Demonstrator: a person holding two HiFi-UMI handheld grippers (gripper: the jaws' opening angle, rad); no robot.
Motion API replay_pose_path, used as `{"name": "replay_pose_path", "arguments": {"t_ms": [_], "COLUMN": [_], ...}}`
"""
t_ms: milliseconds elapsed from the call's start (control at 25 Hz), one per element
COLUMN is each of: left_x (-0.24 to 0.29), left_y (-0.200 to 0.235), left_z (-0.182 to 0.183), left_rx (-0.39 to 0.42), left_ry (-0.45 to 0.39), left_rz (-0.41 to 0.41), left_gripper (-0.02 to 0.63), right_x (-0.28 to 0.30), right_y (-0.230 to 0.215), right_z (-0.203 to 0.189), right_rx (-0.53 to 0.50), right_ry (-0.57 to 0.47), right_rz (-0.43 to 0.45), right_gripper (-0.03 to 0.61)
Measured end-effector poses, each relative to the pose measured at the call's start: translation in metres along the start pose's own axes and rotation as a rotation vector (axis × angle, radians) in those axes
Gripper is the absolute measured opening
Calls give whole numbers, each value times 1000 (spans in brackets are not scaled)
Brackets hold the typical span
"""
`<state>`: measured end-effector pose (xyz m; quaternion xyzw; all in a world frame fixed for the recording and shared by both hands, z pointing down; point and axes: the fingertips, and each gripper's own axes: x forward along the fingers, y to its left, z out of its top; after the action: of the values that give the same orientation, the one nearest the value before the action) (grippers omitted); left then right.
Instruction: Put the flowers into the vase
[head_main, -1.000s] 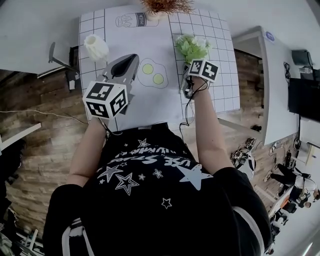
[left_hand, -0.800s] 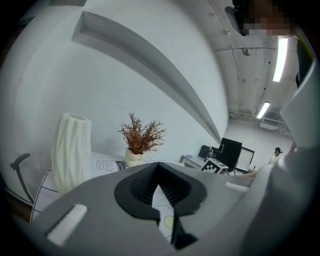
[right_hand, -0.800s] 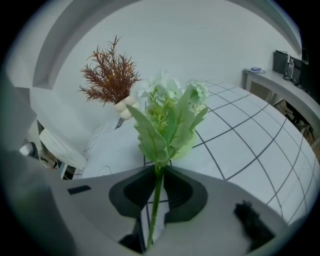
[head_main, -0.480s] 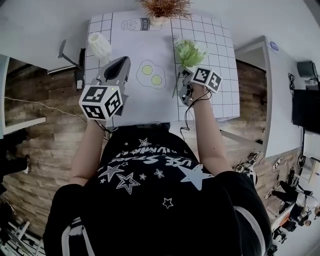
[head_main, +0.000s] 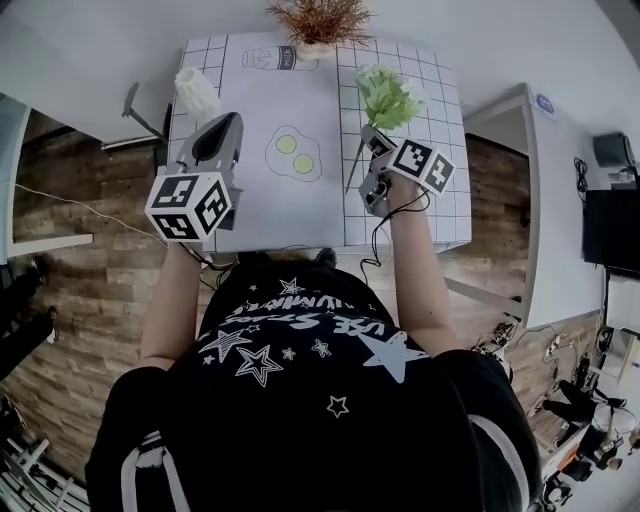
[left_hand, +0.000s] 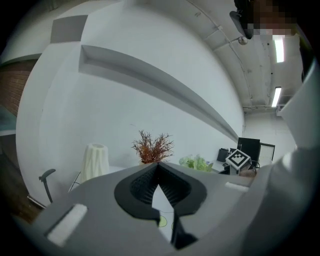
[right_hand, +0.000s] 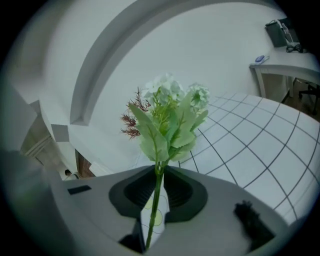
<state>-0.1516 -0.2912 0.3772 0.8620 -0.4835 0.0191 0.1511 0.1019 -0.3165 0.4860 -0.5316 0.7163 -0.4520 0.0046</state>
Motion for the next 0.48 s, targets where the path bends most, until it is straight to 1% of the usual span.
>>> {"name": "replay_pose_path", "arguments": {"t_ms": [160,280,400,480], "left_x": [-7,-15,-23,-27], "left_y": [6,11,20,27], "left_z": [8,15,25,35], "left_rx": [6,45,66,76], "left_ry": [-19,-24,-37,-55], "left_rz": [17,34,54,65], "left_gripper": [9,9,9,9], "right_x": [-18,-33,-40,-39], "right_y": [20,42,74,98], "right_z": [33,56,72,77], "right_rx": [-61,-119,-229,-298], "right_ry": [-80,-165,-240,-256], "right_rz": [39,65,102,140], "right_gripper": [55,55,55,55]}}
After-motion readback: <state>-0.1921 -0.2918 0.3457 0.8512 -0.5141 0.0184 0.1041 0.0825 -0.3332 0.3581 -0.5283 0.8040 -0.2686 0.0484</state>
